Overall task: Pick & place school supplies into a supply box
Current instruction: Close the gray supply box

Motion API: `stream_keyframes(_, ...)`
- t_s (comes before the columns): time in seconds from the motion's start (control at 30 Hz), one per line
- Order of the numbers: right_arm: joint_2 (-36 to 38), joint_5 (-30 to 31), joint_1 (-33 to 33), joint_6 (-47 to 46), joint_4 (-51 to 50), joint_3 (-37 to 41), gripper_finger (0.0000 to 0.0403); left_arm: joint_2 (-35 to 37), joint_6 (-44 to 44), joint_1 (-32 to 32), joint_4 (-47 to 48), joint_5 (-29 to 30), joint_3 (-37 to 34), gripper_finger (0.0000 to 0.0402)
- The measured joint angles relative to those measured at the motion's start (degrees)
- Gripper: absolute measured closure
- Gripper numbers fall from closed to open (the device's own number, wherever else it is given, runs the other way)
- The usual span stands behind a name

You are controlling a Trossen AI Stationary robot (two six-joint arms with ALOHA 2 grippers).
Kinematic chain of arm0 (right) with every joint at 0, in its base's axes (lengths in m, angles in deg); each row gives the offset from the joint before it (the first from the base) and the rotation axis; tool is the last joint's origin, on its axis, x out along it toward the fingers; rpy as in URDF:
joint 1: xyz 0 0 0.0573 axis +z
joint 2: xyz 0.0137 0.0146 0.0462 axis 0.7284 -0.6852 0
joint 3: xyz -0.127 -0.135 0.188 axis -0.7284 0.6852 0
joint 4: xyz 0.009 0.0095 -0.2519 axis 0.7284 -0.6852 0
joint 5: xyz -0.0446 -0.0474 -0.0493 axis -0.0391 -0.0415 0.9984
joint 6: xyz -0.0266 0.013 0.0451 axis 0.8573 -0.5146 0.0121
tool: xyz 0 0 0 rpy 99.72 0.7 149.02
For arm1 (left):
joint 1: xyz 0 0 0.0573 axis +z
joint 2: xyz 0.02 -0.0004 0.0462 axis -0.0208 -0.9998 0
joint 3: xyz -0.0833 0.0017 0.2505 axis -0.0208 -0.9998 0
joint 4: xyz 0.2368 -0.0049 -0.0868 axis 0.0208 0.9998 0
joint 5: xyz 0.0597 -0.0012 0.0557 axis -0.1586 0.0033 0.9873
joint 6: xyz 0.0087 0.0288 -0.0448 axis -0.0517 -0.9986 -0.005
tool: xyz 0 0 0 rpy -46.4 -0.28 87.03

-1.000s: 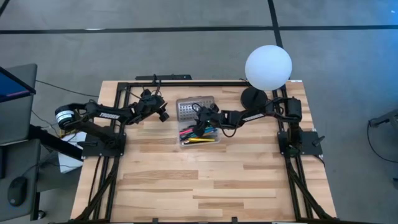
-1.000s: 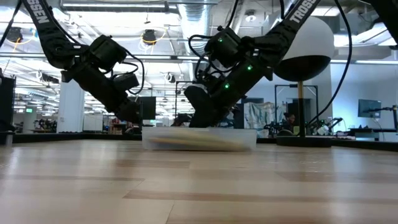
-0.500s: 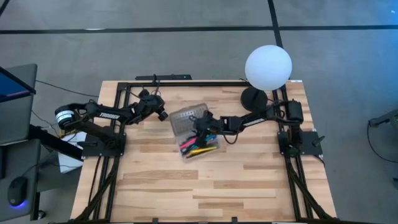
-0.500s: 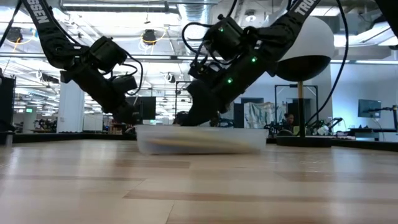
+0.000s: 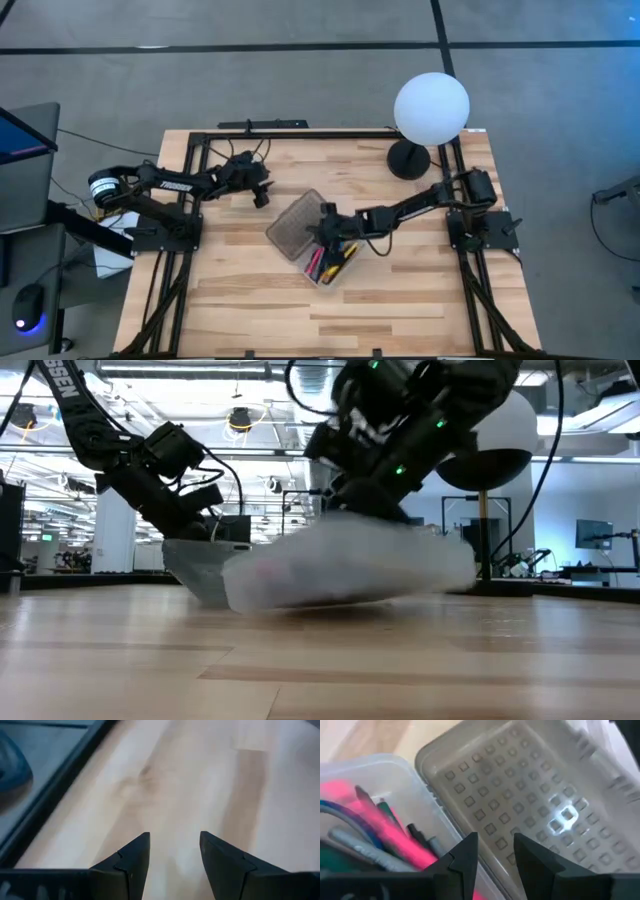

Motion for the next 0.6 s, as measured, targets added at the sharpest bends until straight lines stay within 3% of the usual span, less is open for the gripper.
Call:
stream_keyframes(0.1,1.6,2.9,2.3,0.4,-1.0,0.1,0.0282,0.0,-2.1,0.0,0.8,-3.8,0.0,0.0233)
stream_keyframes(0.27,3.4,8.7,5.3,0.3,-2.8,0.0,0.0282,0.0,-2.1,0.0,0.8,-4.8,0.0,0.0233)
stream_keyframes(0.37,3.6,10.9,7.1,-1.1,-4.3,0.1,0.0282,0.0,-3.0,0.1,1.2,-10.5,0.0,0.0233)
stream_keyframes(0.6,3.6,17.4,13.8,-13.5,-14.4,0.0,0.0282,-0.8,-8.0,0.0,3.4,-19.6,0.0,0.0233)
